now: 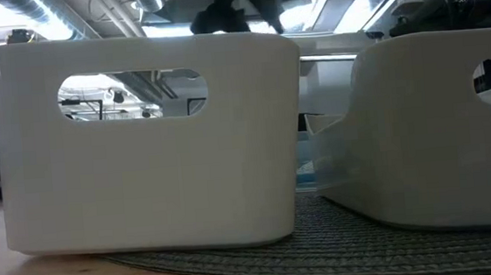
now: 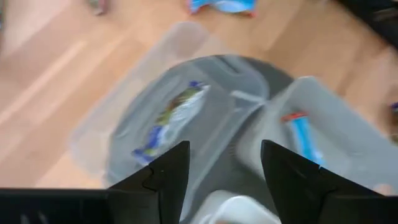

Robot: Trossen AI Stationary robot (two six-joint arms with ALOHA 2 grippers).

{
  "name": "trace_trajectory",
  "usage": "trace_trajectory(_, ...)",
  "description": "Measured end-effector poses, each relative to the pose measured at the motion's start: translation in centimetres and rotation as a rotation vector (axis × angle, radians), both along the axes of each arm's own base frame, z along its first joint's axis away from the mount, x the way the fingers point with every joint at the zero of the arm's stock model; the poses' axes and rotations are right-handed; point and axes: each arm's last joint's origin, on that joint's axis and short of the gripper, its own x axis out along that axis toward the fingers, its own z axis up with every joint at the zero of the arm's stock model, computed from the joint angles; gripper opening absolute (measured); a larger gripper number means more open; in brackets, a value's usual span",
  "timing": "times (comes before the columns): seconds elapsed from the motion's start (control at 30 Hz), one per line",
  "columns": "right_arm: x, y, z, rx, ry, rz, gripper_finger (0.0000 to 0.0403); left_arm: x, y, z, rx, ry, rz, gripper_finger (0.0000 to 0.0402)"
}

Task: Pick and place Granola Bars by type
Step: Put the orange chocolate chip into the transparent bin

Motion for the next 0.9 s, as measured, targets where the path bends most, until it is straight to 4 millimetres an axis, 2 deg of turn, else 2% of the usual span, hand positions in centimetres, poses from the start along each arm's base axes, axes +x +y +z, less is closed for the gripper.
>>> trace_trajectory(0.17,0.0,0.0,0.0,-0.001,0.0,0.0,0.021,-1.1,3.0,0.1,0.033,0.088,0.031,0.0189)
trace_trajectory(0.43,0.0,0.0,0.0,-0.002,0.0,0.0,0.021,-2.3,7.9,0.9,0.159,0.149,-0.09,0.0189)
trace_trajectory(0.9,0.0,0.0,0.0,-0.001,0.0,0.0,0.021,-6.3,18.6,0.7,0.187,0.242,-0.095,0.0189)
